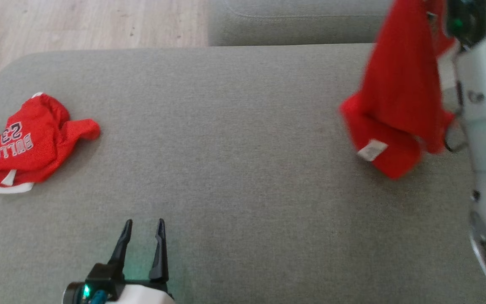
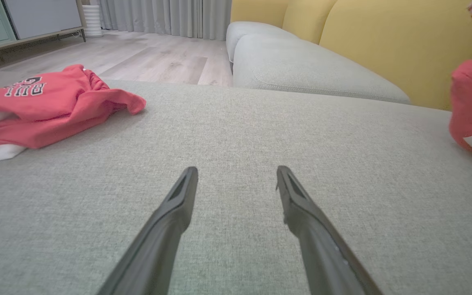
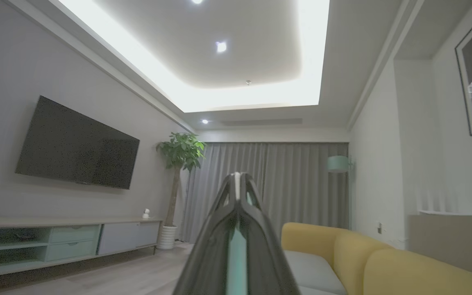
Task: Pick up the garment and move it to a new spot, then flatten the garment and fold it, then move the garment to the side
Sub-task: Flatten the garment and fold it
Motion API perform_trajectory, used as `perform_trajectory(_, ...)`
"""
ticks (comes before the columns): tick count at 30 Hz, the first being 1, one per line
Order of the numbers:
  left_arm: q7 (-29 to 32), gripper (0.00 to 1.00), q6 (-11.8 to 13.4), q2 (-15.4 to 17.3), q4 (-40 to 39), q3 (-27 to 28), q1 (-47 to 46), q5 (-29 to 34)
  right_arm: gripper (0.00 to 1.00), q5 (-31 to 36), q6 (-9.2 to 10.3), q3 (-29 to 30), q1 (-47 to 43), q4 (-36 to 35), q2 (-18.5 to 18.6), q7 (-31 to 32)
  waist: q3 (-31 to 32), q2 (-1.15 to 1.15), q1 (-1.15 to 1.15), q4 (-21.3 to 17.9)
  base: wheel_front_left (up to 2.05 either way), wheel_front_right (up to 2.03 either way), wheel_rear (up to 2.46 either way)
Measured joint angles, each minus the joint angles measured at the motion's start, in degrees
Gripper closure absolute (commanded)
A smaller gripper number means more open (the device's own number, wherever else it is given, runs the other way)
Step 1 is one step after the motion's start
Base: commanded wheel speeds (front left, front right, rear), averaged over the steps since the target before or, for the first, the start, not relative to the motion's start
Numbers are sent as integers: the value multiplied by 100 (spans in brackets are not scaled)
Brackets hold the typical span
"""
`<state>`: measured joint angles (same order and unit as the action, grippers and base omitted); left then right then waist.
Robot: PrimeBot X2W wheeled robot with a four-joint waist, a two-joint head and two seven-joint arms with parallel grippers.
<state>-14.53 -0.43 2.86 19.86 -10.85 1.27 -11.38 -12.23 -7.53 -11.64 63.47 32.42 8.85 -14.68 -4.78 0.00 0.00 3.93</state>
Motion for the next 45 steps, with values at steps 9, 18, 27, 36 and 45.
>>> perform_trajectory(9, 0, 0, 44, 0, 0, -82, -3, -76, 100, 458, 0, 931, 775, 478, -357, -21, -51, 0, 0, 168, 0, 0, 0)
perform_trajectory(18, 0, 0, 49, 0, -22, -105, -34, -112, 100, 1379, 0, 1968, -976, 1919, 205, -16, -288, 0, 0, 147, 0, 0, 0)
perform_trajectory(27, 0, 0, 35, 0, -45, -169, -274, -56, 0, 1557, 0, 2639, -3193, 1493, 191, -9, -443, 0, 0, -59, 0, 0, 0)
perform_trajectory(36, 0, 0, -175, 0, 66, -370, -406, -41, 0, 1308, 0, 2303, -4394, 212, -299, -9, -411, 0, 0, -385, 0, 0, 0)
perform_trajectory(45, 0, 0, -42, -2, 875, -464, -515, -2, 0, 1223, 0, 1769, -4813, -209, -466, -9, -421, 0, 0, -692, 0, 0, 0)
